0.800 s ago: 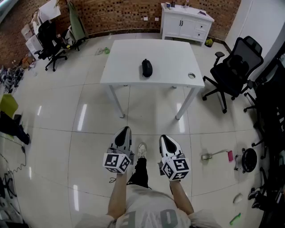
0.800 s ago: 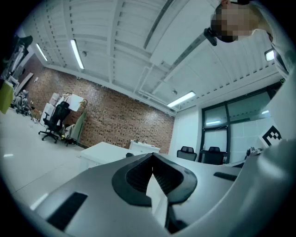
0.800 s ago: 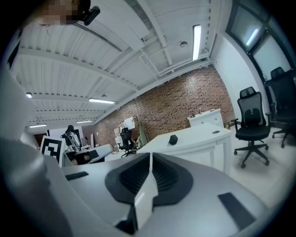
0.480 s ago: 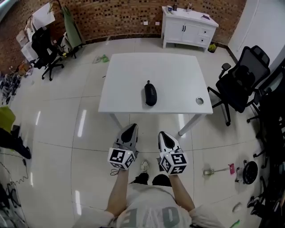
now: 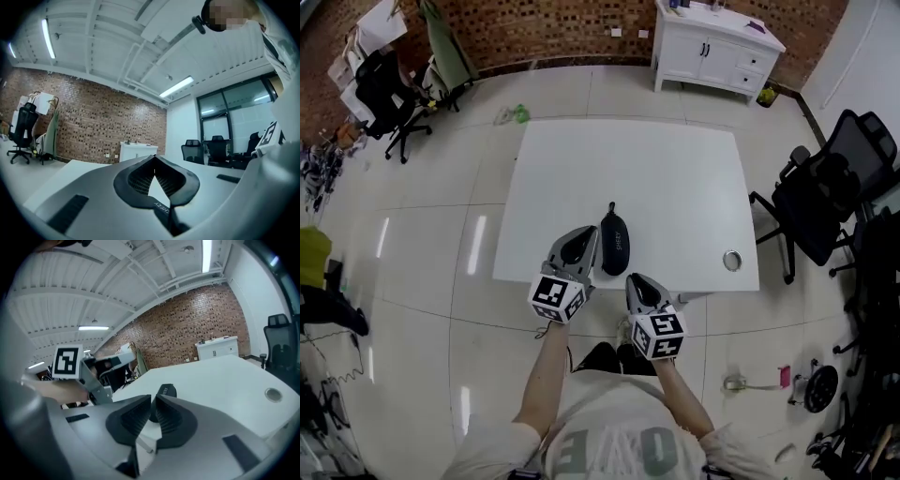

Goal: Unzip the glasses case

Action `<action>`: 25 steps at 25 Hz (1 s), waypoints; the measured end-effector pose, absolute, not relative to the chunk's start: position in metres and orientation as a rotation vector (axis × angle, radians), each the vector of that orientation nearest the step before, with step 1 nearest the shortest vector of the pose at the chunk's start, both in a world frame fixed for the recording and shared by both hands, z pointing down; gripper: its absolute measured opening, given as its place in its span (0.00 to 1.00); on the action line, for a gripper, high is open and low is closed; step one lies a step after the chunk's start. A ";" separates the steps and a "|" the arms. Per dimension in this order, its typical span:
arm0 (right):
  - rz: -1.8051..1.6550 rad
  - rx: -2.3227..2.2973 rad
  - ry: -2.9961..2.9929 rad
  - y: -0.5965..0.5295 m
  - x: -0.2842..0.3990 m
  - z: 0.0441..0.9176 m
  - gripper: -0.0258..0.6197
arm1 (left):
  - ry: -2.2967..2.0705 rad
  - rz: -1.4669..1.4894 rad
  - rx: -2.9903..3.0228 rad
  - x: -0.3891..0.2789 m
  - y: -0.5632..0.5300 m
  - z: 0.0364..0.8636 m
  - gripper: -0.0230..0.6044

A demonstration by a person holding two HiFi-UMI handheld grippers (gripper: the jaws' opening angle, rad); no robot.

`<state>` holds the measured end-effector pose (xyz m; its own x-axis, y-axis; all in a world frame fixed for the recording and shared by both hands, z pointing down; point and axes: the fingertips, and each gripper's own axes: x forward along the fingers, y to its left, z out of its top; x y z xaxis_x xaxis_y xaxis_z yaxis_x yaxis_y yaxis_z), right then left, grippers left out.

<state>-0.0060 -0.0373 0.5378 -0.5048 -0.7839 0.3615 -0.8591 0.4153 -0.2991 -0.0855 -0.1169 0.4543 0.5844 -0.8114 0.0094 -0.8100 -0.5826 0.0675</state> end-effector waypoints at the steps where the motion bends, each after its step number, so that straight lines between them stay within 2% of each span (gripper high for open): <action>1: 0.685 1.439 -2.475 -0.047 -0.009 0.546 0.09 | -1.395 -0.021 2.735 -0.084 -0.129 0.457 0.04; 2: 0.698 1.406 -2.453 -0.055 -0.012 0.553 0.20 | -1.384 0.000 2.733 -0.082 -0.141 0.459 0.04; 3: 0.715 1.367 -2.433 -0.060 -0.017 0.560 0.24 | -1.371 0.030 2.733 -0.080 -0.151 0.463 0.04; 5: 0.728 1.286 -2.395 -0.064 -0.029 0.575 0.45 | -1.332 0.105 2.749 -0.074 -0.171 0.472 0.04; 11: 0.646 1.157 -2.303 -0.074 -0.057 0.604 0.45 | -1.099 0.221 2.842 -0.040 -0.221 0.491 0.04; 15: 0.668 1.201 -2.237 -0.086 -0.044 0.617 0.45 | -1.000 0.314 2.837 -0.024 -0.233 0.519 0.04; 25: 0.632 1.168 -2.214 -0.102 -0.050 0.626 0.45 | -0.971 0.407 2.771 -0.028 -0.240 0.551 0.04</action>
